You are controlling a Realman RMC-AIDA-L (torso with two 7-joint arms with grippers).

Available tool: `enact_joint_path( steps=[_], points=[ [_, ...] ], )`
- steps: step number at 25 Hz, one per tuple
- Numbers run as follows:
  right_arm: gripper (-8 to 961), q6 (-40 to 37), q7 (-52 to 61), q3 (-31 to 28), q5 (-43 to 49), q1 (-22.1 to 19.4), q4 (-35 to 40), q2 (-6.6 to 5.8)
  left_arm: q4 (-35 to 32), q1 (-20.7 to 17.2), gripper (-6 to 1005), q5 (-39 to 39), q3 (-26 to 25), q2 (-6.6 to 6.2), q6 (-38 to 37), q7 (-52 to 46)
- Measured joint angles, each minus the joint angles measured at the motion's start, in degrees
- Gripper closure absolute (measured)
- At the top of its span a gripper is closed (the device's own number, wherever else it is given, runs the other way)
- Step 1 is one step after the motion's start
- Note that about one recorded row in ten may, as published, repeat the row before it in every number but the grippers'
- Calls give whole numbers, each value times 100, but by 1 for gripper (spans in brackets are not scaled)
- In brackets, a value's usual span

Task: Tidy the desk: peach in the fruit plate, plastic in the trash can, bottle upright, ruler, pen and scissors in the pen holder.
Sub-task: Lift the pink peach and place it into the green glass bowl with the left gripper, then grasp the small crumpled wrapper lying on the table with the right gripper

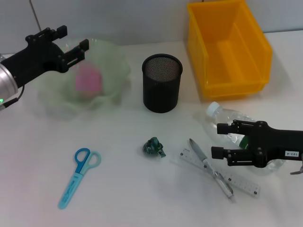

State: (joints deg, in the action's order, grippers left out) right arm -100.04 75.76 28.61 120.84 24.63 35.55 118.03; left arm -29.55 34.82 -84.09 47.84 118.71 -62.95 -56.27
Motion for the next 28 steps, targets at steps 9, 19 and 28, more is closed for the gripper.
enact_joint_path(
  steps=[9, 19, 28],
  points=[
    [215, -154, 146, -233, -4, -54, 247, -14, -339, -527, 203, -80, 342, -54, -820, -13],
    [221, -491, 1949, -112, 29, 144, 2304, -57, -1184, -1721, 203, -304, 1754, -55, -1711, -102],
    [226, -370, 4296, 1948, 1078, 1159, 3757, -83, -1150, -1732, 203, -909, 1800, -32, -1682, -411]
  ],
)
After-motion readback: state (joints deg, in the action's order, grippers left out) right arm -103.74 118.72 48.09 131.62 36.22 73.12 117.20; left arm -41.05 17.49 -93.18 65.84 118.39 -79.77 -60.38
